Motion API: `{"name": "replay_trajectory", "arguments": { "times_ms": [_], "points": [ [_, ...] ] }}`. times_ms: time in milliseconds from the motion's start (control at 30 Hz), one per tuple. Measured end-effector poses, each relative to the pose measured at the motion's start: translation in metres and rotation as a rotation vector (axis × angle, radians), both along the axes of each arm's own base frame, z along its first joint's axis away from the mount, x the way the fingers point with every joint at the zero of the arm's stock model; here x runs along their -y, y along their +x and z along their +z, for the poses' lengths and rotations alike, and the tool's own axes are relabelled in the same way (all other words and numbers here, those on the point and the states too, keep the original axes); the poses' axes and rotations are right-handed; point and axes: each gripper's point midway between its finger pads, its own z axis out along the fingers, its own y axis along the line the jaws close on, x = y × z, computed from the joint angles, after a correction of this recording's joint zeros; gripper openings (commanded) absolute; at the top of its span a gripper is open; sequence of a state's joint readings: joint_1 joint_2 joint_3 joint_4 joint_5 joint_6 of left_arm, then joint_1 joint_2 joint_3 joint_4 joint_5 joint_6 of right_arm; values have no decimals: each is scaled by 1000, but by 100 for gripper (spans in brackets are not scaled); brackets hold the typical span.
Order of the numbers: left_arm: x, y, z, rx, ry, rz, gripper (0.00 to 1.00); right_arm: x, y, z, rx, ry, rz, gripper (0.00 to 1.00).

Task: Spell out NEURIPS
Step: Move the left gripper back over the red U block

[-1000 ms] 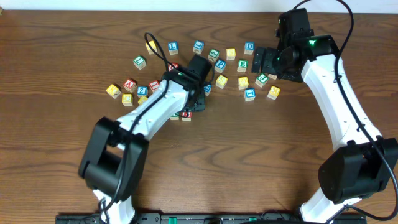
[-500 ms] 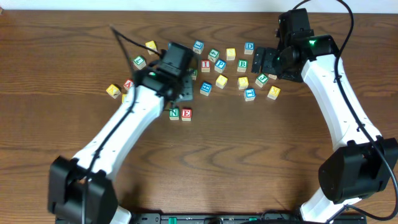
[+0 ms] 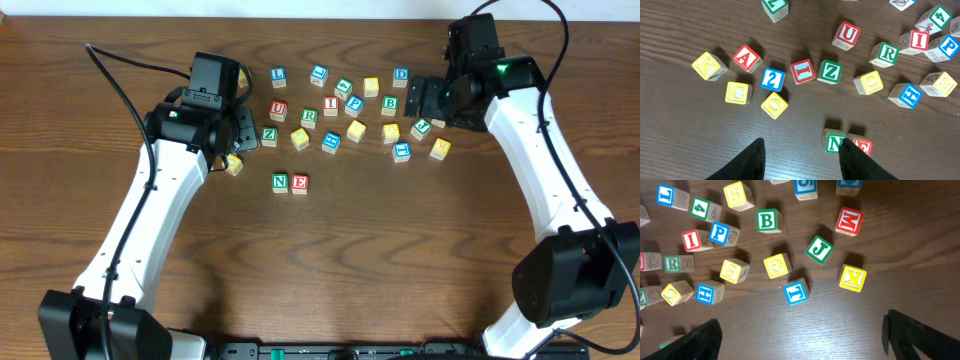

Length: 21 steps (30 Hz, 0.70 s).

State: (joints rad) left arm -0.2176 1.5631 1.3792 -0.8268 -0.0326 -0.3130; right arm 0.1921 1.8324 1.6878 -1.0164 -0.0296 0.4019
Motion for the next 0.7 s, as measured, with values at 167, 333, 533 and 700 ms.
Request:
{"name": "replay_trajectory", "arguments": {
  "times_ms": [167, 333, 533, 700],
  "points": [
    [0, 0, 0, 0, 0, 0, 48, -2, 7, 4, 33, 8, 1, 99],
    [0, 0, 0, 0, 1, -3, 53, -9, 9, 5, 41, 46, 17, 99],
    [1, 2, 1, 12, 4, -13, 53, -27, 7, 6, 53, 39, 96, 90],
    [2, 7, 5, 35, 7, -27, 53, -33, -1, 32, 46, 12, 175, 89]
  ]
}}
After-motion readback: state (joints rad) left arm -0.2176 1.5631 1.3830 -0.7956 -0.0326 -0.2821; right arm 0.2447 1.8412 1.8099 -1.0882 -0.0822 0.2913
